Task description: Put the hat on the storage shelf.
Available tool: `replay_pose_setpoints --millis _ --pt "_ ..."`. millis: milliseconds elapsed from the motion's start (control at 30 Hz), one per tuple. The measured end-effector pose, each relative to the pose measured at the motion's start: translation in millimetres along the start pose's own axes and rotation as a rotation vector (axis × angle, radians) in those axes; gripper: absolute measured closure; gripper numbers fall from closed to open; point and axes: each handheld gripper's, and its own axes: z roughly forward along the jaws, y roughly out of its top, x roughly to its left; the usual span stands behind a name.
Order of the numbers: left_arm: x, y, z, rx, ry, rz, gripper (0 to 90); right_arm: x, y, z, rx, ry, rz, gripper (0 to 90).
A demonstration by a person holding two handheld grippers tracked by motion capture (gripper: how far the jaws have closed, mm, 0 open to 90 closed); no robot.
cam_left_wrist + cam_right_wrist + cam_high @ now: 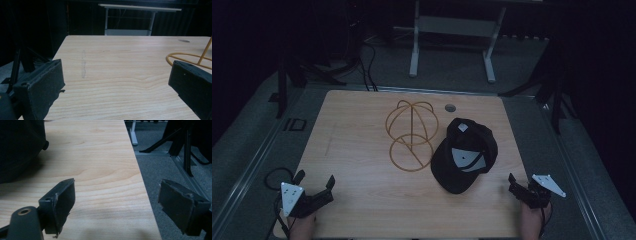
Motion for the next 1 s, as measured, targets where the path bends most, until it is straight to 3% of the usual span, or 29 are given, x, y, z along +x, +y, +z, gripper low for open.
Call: replay_pose_setpoints --millis 167,300,433,467,533,633,733,767,800,1000 --pt "0.1 0.1 0.1 0.001 0.001 -0.003 0.5 -7.3 -0.8 -6.1 -0.023 0.052 0.055 12.9" --pt "0.2 0.1 0.1 0.001 0.002 -0.004 0.5 -10.5 5.8 -11.6 -0.021 0.052 0.050 13.1" --pt "0.1 0.0 0.0 0.000 0.000 -0.002 0.5 -11.6 25.3 -24.3 -0.043 0.078 0.066 13.0" --pt "0.0 0.0 0.0 -0.001 0.000 -0.001 0.5 -9.0 38.2 -33.6 -0.072 0.084 0.071 12.7" --pt "0.2 0.1 0.1 0.001 0.000 -0.003 0.5 -5.7 53.5 -42.6 -0.092 0.136 0.072 12.4" --pt "1.1 0.0 0.1 0.000 -0.001 -0.010 0.5 0.2 69.0 -50.9 -0.112 0.158 0.058 12.3" --pt "1.1 0.1 0.2 0.000 -0.002 -0.011 0.5 12.8 91.2 -61.9 -0.157 0.171 0.007 11.5" --pt "1.1 0.1 0.2 0.000 -0.003 -0.011 0.5 16.9 97.9 -64.9 -0.179 0.184 -0.010 11.5" --pt "1.1 0.1 0.3 0.001 -0.003 -0.011 0.5 24.9 111.4 -68.0 -0.186 0.228 -0.031 11.4" --pt "0.6 0.2 0.8 0.003 -0.008 -0.008 0.5 45.6 138.5 -65.4 -0.184 0.307 -0.069 11.2"
